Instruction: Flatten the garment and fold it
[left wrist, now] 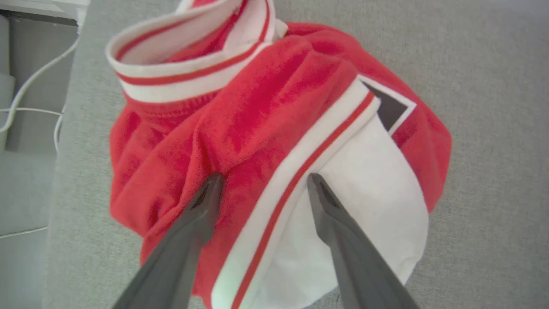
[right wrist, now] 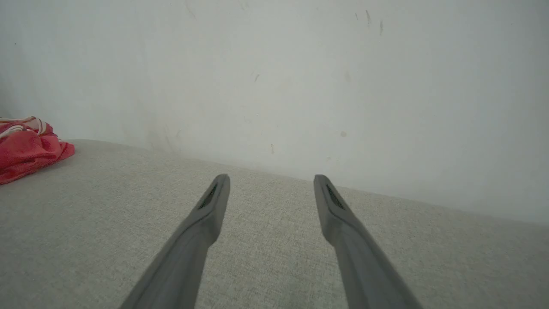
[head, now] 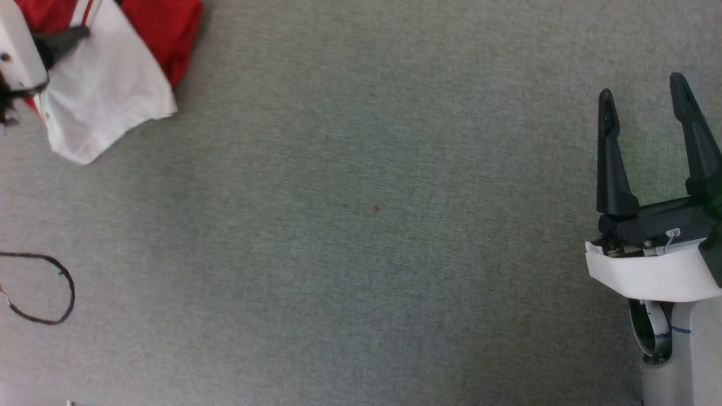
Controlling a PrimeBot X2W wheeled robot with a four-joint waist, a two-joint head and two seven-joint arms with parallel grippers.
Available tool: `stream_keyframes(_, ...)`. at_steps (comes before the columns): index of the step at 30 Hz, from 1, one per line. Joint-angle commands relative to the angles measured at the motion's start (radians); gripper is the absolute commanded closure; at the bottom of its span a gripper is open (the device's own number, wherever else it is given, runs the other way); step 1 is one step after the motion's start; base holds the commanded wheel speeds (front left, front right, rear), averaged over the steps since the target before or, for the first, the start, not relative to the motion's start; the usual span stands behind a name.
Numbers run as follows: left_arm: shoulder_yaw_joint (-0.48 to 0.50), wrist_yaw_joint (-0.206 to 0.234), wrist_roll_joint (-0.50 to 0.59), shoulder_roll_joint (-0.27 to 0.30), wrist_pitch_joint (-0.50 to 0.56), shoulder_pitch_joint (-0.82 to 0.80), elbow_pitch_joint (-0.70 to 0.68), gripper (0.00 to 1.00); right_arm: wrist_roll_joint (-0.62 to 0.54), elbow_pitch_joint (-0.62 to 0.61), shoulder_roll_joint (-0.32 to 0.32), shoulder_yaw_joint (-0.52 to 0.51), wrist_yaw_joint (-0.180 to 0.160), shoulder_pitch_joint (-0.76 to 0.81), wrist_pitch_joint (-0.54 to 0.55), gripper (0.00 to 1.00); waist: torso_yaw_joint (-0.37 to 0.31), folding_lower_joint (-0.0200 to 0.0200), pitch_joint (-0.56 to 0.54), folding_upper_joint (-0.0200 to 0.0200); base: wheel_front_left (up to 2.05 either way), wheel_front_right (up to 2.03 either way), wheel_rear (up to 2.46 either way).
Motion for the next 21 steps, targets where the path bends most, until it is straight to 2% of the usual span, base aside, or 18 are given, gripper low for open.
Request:
stream_keyframes(1,-0.04,-0.007,-0.025,0.014,0.018,0.027,-0.005,0.0,-0.012,-0.008,-0.007,0.001,-0.001,-0.017,-0.005,0.0,-0.047,-0.0002,0.059,0.0,0.0,0.0,0.0)
stream_keyframes(7,-0.162,-0.007,-0.022,0.061,0.026,0.062,0.023,0.0,-0.021,-0.009,-0.009,0.004,-0.001,-0.021,-0.005,0.0,-0.053,-0.0002,0.063,0.0,0.0,0.0,0.0)
stream_keyframes(9,-0.176,-0.007,-0.029,0.062,0.021,0.064,0.026,0.0,-0.023,-0.008,-0.009,0.003,-0.001,-0.021,-0.005,0.0,-0.053,-0.0002,0.061,0.0,0.0,0.0,0.0)
stream_keyframes(10,-0.188,-0.007,-0.039,0.063,0.02,0.066,0.03,1.0,-0.024,-0.007,-0.009,0.003,-0.001,-0.021,-0.005,0.0,-0.051,-0.0002,0.057,0.0,0.0,0.0,0.0)
stream_keyframes(16,-0.234,-0.007,-0.067,0.084,-0.011,0.054,0.026,1.0,-0.024,0.006,-0.006,0.005,-0.001,-0.008,-0.005,0.0,-0.042,-0.0002,0.002,0.0,0.0,0.0,0.0)
stream_keyframes(21,-0.267,-0.007,-0.052,0.133,-0.077,0.022,-0.002,1.0,-0.011,0.032,0.003,0.013,-0.001,0.011,-0.005,0.0,-0.046,-0.0002,-0.087,0.0,0.0,0.0,0.0)
